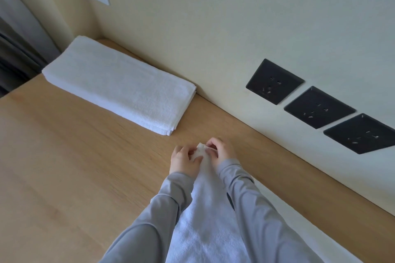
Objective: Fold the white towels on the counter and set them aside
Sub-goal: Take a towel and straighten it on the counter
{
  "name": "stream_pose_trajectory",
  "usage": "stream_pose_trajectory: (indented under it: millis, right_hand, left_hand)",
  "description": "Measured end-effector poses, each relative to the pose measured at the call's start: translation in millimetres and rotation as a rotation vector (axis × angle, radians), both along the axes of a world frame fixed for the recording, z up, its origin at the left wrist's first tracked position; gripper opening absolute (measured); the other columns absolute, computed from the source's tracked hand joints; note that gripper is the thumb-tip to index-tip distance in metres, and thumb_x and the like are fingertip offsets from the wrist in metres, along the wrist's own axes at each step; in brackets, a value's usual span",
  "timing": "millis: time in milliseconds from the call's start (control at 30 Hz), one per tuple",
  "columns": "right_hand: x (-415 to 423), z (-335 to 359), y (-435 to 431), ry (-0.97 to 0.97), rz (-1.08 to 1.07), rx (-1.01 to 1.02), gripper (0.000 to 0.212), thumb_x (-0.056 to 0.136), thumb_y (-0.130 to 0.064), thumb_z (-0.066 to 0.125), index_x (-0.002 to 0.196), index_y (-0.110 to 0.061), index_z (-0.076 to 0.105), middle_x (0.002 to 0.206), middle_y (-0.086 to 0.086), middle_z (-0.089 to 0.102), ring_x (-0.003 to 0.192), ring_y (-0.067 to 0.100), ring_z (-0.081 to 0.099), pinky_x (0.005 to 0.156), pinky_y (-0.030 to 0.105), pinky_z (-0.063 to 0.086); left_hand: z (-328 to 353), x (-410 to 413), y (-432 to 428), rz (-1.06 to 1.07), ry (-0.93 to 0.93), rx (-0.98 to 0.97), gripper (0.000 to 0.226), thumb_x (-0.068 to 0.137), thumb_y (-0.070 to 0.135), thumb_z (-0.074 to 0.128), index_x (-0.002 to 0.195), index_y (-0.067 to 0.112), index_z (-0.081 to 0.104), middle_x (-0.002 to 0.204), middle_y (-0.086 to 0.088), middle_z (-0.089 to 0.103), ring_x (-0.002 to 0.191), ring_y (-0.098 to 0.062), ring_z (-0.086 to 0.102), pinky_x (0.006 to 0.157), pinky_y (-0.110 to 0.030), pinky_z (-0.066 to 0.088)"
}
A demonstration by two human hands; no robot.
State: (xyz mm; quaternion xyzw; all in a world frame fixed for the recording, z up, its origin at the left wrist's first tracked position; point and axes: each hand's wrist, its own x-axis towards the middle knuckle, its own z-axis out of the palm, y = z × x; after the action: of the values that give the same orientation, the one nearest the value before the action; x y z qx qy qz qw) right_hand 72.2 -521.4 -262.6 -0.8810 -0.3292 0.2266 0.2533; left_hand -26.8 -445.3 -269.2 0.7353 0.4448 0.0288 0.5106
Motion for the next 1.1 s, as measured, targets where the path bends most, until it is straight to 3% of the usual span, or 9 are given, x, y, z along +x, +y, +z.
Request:
stream_pose_trajectory:
  millis: [167,367,467,567,667,767,867,1033,1100]
  right_hand:
    - [1.9,-6.1,-2.9,0.022,-0.052,0.039,0.007,0.086,-0.009,0.06,0.079,-0.01,0.063,0.081,-0.007,0.048,0.078,0.014,0.05,0.069,0.021,0.039]
    - [-1.2,-6.3,-1.9,0.029,-0.067,0.07,0.02,0.079,-0.002,0.062,0.095,-0.014,0.063,0.088,-0.007,0.055,0.092,0.017,0.055,0.082,0.028,0.047]
    - [-2.5,-3.7,-2.9,-0.004,-0.052,0.067,0.01,0.079,-0.003,0.064,0.087,-0.009,0.065,0.09,-0.002,0.054,0.09,0.019,0.055,0.079,0.025,0.045]
    - [-4.6,3.3,-8.6,-0.001,-0.056,0.127,0.008,0.078,0.0,0.065,0.078,-0.008,0.063,0.081,-0.002,0.058,0.078,0.015,0.057,0.066,0.012,0.04]
    - [-6.1,17.9,-16.2,0.115,-0.11,0.212,0.014,0.077,-0.005,0.07,0.073,-0.017,0.062,0.068,-0.013,0.058,0.062,-0.002,0.053,0.059,0.005,0.041]
    - [-1.2,28.7,-14.7,0.234,-0.138,0.261,0.016,0.074,-0.009,0.074,0.07,-0.022,0.065,0.064,-0.014,0.061,0.059,-0.002,0.055,0.058,0.007,0.043]
    - [6.6,24.8,-1.8,0.245,-0.148,0.086,0.013,0.077,-0.013,0.071,0.072,-0.021,0.064,0.067,-0.012,0.06,0.063,0.002,0.055,0.058,0.011,0.041]
    - [6.4,9.1,11.0,0.192,-0.165,-0.017,0.008,0.078,-0.01,0.067,0.076,-0.014,0.06,0.081,-0.004,0.055,0.074,0.012,0.053,0.058,0.012,0.037]
    - [6.0,10.2,9.0,0.226,-0.144,-0.013,0.01,0.079,-0.01,0.064,0.075,-0.017,0.057,0.075,-0.004,0.055,0.072,0.014,0.053,0.06,0.018,0.041]
  left_hand:
    - [0.4,5.6,3.6,-0.03,0.042,0.007,0.035,0.081,0.017,0.066,0.115,0.013,0.06,0.113,-0.005,0.053,0.104,-0.02,0.051,0.088,-0.021,0.039]
    - [6.1,6.8,3.4,-0.013,0.047,-0.001,0.029,0.079,0.011,0.063,0.107,0.016,0.06,0.096,-0.001,0.061,0.099,-0.021,0.055,0.088,-0.031,0.046]
    - [8.0,6.4,2.8,0.007,0.017,0.014,0.033,0.079,0.009,0.063,0.109,0.019,0.057,0.08,0.01,0.059,0.098,-0.02,0.056,0.092,-0.037,0.045]
    - [7.3,1.8,2.8,0.055,-0.07,-0.02,0.033,0.081,0.014,0.065,0.11,0.021,0.053,0.075,0.014,0.059,0.088,-0.015,0.057,0.08,-0.025,0.046]
    - [5.9,1.1,11.8,0.143,-0.076,-0.065,0.019,0.089,0.013,0.054,0.105,0.021,0.059,0.09,0.007,0.064,0.079,-0.01,0.056,0.064,-0.016,0.04]
    - [4.1,8.4,23.1,0.075,0.04,-0.04,0.02,0.088,0.014,0.056,0.106,0.017,0.064,0.098,0.004,0.065,0.083,-0.009,0.054,0.072,-0.019,0.039]
    - [5.8,17.0,26.2,0.047,0.1,-0.089,0.016,0.087,0.019,0.058,0.101,0.02,0.067,0.095,0.004,0.065,0.082,-0.012,0.055,0.068,-0.021,0.041]
    - [7.6,12.7,25.4,0.07,0.082,-0.129,0.015,0.085,0.016,0.06,0.095,0.022,0.068,0.085,0.007,0.064,0.076,-0.009,0.056,0.065,-0.018,0.042]
    - [7.9,7.7,24.8,0.066,0.033,-0.141,0.015,0.085,0.014,0.061,0.094,0.024,0.068,0.083,0.012,0.063,0.073,-0.001,0.055,0.058,-0.012,0.039]
